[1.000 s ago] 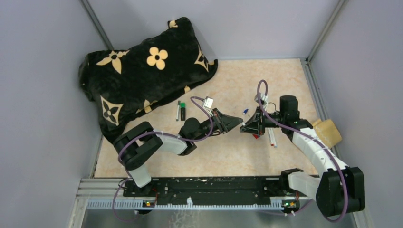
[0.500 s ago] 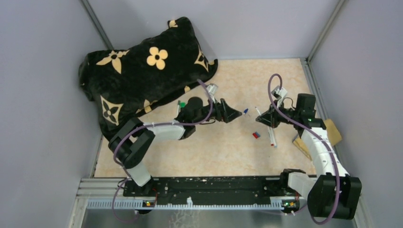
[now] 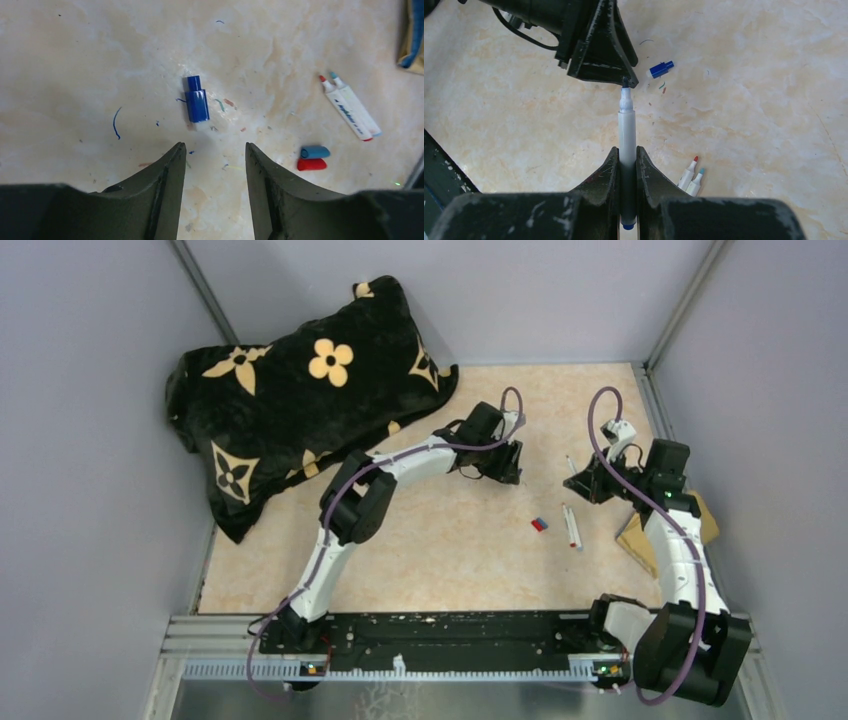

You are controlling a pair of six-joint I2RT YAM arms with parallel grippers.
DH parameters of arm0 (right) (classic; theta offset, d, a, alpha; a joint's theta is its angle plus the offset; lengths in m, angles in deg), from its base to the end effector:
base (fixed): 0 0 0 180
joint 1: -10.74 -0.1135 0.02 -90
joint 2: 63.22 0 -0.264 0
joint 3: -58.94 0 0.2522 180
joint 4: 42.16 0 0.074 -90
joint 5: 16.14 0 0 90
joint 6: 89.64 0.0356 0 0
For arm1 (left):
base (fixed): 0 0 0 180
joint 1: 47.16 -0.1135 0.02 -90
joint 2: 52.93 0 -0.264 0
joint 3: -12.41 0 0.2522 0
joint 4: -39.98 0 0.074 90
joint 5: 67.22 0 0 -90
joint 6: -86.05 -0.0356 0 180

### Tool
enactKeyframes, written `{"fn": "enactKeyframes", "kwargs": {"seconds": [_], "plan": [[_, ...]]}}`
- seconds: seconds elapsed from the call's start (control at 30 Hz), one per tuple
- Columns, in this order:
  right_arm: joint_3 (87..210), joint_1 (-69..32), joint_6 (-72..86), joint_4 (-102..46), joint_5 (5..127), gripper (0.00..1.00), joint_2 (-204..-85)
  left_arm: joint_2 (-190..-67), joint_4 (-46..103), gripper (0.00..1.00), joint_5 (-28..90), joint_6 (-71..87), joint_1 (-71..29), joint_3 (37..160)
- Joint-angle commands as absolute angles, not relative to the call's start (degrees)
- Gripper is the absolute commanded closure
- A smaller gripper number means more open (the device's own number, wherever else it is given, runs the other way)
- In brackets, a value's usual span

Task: Insert the pens into the pen caps
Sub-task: Move the pen cap to the center of the board.

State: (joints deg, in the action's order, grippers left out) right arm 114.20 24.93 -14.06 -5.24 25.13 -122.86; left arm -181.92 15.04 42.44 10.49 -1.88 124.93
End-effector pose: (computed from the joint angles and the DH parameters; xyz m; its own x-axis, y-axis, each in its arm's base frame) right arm 0.2114 -0.0258 0.2577 -0.5236 -0.0370 -0.8511 -0.5329 0.7937 0.2933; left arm 0.3494 -0.3698 0.1761 -0.6618 0.3346 -0.6708 0.7039 0.5853 -0.4025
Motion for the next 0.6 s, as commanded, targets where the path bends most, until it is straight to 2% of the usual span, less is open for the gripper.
{"fn": "enactKeyframes", "kwargs": {"seconds": [0.0, 0.23, 0.57], "plan": [[115.8, 25.6, -13.4, -7.0, 24.8, 1.0, -121.7, -187.8, 1.8, 0.48, 39.1, 4.7, -0.9, 134.7], [115.7, 25.6, -13.4, -7.1, 24.3, 1.0, -121.9, -191.5, 3.8, 0.48, 36.2, 5.1, -0.1, 138.1], [115.7, 25.7, -13.4, -7.1, 23.7, 1.0, -121.8, -195.9, 0.8, 0.58, 30.0, 3.6, 1.9, 144.8]]}}
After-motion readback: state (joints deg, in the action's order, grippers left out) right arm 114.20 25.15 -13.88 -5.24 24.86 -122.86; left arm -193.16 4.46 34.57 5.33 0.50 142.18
